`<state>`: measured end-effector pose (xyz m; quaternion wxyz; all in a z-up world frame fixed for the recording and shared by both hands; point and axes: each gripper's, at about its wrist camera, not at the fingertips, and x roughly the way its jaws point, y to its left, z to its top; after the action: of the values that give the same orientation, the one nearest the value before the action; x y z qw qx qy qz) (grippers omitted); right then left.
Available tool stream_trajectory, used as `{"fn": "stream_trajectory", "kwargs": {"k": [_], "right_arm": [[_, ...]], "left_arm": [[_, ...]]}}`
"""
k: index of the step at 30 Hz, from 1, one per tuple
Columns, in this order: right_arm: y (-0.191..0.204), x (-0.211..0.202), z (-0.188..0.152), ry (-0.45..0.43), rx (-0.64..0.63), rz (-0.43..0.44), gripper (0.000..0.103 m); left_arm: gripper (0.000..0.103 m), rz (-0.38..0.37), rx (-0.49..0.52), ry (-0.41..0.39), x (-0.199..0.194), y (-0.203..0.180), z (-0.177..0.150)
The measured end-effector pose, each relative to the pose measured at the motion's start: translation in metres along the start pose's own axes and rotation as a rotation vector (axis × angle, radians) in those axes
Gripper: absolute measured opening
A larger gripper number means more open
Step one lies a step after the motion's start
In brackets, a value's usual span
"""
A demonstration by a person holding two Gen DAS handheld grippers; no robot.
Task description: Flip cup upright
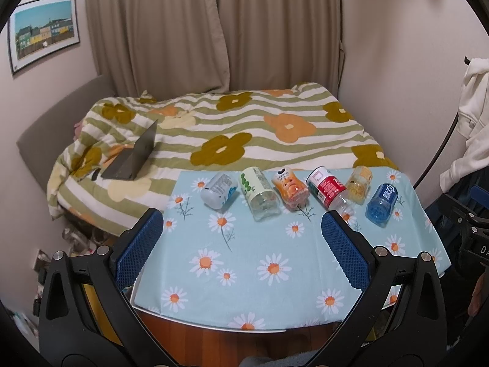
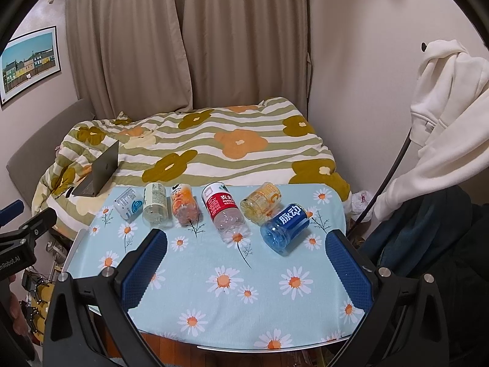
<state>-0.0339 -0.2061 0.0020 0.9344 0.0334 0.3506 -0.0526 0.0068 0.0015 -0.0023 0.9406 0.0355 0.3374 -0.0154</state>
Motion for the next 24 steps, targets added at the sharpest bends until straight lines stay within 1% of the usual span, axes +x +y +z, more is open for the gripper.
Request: {"fn": "stream_trajectory", "kwargs": {"k": [24], "right_arm": [[0.0001,-0.0015,0.0013,-0.002,0.001,0.002,0.103]], "left_arm": [[0.103,-0.001,0.003,0.003,0.0001,0.0002,0.0007]]}}
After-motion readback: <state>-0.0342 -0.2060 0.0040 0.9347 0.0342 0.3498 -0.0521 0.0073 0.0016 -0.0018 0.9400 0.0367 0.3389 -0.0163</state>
